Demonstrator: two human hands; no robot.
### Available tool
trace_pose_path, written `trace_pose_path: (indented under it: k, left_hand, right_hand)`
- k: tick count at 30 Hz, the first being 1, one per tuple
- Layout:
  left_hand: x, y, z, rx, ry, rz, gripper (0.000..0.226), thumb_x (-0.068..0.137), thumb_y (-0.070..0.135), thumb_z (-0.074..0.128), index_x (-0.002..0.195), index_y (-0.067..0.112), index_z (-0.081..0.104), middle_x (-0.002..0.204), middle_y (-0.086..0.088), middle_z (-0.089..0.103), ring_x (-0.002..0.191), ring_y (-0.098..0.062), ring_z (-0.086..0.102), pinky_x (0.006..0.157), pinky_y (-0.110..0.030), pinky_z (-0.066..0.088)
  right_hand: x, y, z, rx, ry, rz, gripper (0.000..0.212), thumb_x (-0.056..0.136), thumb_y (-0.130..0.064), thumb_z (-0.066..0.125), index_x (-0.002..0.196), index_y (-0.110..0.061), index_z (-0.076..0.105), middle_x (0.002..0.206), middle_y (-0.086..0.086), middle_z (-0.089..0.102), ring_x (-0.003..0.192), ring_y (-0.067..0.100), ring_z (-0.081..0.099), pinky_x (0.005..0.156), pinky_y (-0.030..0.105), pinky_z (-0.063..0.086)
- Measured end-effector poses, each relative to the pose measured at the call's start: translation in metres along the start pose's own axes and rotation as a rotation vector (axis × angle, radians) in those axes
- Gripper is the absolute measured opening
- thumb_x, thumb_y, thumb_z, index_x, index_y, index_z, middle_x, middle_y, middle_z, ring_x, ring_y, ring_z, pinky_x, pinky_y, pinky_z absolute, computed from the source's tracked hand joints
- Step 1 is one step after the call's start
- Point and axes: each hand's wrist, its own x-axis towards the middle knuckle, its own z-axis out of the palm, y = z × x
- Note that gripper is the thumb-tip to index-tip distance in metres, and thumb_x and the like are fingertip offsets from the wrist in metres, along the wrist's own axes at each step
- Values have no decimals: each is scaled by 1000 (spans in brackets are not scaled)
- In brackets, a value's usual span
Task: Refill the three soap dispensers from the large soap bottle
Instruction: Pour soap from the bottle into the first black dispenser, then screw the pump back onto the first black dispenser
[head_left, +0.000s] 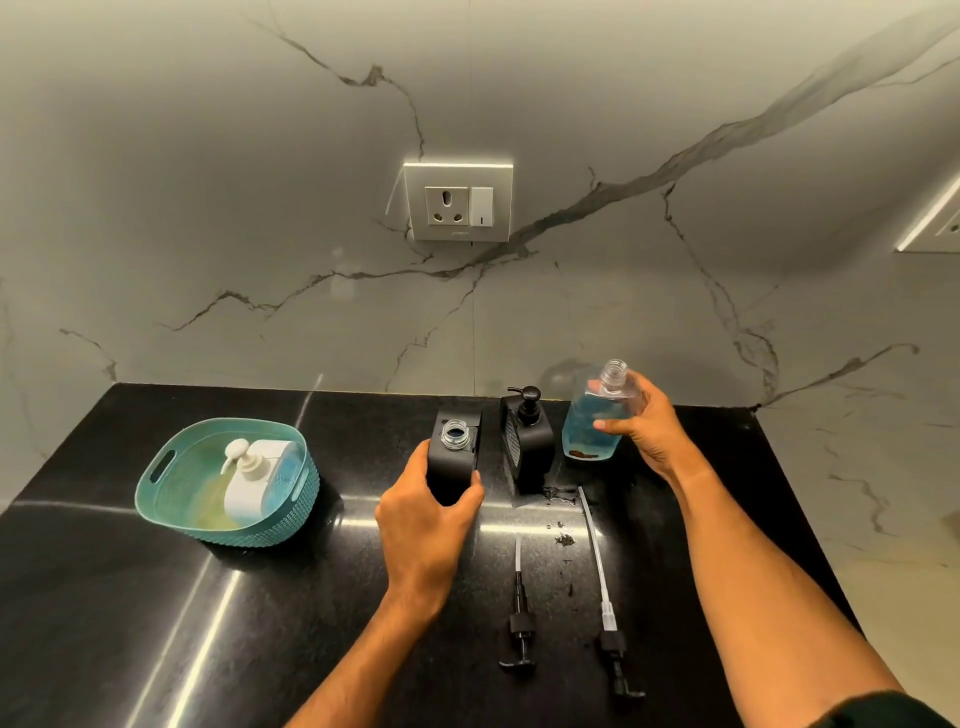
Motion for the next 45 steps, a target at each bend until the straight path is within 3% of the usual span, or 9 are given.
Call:
trace_pose_path:
  k: [5, 11, 19, 26, 31, 35, 38, 41, 45]
  left_hand:
    - [0, 3, -4, -8, 6, 7, 45, 83, 31, 84, 122, 34, 63, 93, 29, 65, 89, 8, 67, 69, -7, 54]
    - [-8, 8, -10, -8, 10, 26, 40, 83, 30, 84, 116, 36, 62, 89, 25, 67, 84, 5, 68, 69, -14, 58]
    - [-24, 16, -22, -16, -6, 58, 41, 83, 28, 84, 117, 33, 62, 90, 31, 63, 87, 8, 67, 69, -14, 58]
    - [-48, 16, -31, -22, -26, 54, 42, 82, 27, 86, 117, 32, 62, 90, 35, 60, 89, 12, 65, 71, -7, 53]
    - [-63, 12, -36, -28, -29, 35, 36, 83, 30, 83, 113, 32, 64, 91, 23, 69, 83, 3, 68, 71, -22, 59]
    - [-72, 7, -42, -24, -36, 20, 35, 82, 30, 84, 112, 31, 64, 89, 19, 71, 81, -1, 69, 71, -28, 60]
    - [-80, 3, -46, -22, -50, 14, 38, 82, 31, 84, 113, 31, 63, 89, 22, 68, 83, 2, 68, 71, -17, 56]
    - [-86, 0, -49, -34, -72, 15, 38, 83, 31, 84, 115, 32, 63, 92, 23, 68, 87, 6, 67, 72, -10, 53]
    - [-91, -3, -52, -39, -76, 14, 34, 83, 31, 83, 110, 34, 62, 88, 23, 69, 85, 3, 68, 70, -12, 53]
  right_hand:
    - [-9, -8, -3, -9, 25, -35, 90, 64, 19, 83, 138, -24, 57, 137, 3, 65, 129, 23, 60, 91, 32, 60]
    - [-29, -16, -10, -87, 152, -112, 100, 66, 8, 88, 151, -24, 45, 149, 2, 53, 141, 21, 47, 115, 44, 43]
    - [-83, -17, -3, -185, 263, -244, 96, 70, -5, 91, 148, -37, 46, 148, -10, 52, 141, 8, 44, 118, 39, 35]
    - [-135, -8, 42, -283, 205, -298, 89, 71, -6, 91, 145, -33, 51, 139, -14, 58, 133, -2, 50, 107, 22, 42]
    - [-168, 18, 83, -343, 239, -251, 72, 75, -2, 87, 138, -21, 58, 124, -7, 66, 116, 10, 61, 94, 28, 54]
    - [-190, 43, 115, -389, 287, -193, 51, 76, -6, 88, 118, -23, 66, 101, -6, 69, 91, 18, 68, 76, 22, 58]
    - [-206, 58, 136, -586, 297, -118, 41, 75, -28, 89, 109, -24, 66, 92, -10, 68, 79, 14, 66, 74, 28, 57]
    - [-220, 72, 152, -891, 265, -59, 52, 76, -51, 82, 113, -22, 59, 100, -4, 66, 92, 18, 64, 84, 35, 53]
    - [-229, 84, 165, -1090, 196, 2, 52, 81, -52, 74, 112, -17, 51, 108, 5, 63, 103, 29, 64, 86, 37, 49]
